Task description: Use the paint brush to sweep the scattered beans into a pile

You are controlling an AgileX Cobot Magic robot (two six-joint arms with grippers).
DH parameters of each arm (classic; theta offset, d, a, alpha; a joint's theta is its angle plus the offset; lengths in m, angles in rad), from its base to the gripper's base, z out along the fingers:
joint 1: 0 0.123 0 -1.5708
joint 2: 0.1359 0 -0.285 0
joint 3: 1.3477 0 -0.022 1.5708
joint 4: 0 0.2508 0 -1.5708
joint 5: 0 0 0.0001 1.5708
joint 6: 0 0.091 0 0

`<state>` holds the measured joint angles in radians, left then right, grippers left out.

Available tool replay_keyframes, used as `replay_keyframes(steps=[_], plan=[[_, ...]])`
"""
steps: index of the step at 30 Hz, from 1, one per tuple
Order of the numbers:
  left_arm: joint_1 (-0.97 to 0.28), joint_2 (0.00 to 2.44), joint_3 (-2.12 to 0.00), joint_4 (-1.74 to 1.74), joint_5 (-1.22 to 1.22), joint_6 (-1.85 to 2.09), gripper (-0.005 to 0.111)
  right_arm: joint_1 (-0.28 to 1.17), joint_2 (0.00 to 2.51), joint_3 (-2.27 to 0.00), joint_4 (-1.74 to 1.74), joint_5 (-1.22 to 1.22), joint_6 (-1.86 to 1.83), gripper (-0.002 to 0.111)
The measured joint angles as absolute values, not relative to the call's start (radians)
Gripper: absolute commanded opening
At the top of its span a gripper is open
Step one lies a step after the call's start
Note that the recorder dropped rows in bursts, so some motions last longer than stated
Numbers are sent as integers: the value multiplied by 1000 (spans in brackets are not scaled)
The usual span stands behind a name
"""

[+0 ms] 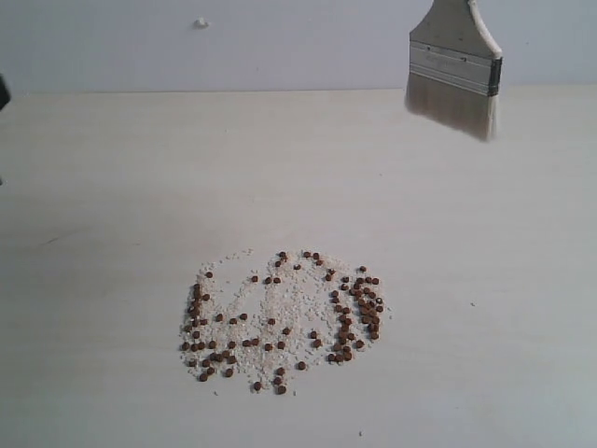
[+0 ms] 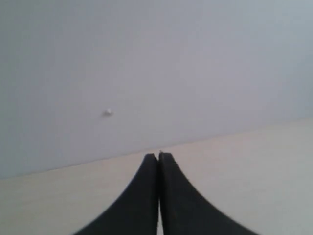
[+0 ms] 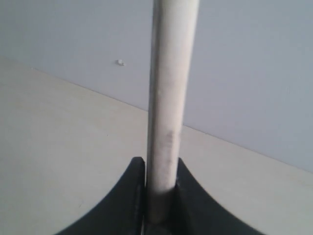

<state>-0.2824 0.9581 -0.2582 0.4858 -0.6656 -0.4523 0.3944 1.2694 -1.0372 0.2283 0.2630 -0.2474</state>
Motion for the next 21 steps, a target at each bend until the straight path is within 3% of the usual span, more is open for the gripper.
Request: replay_keyframes(steps=[6,15,21], plan=[[-284,622,-46,93,-648,-177,0,394,1205,-999,232,271,-227,0],[-276,253,-31,15,-374,-64,0,394,1168,-949,236,307,-216,0],[-184,52,-31,-35,-204,-38,0,394,1154,-947,236,312,-214,0]])
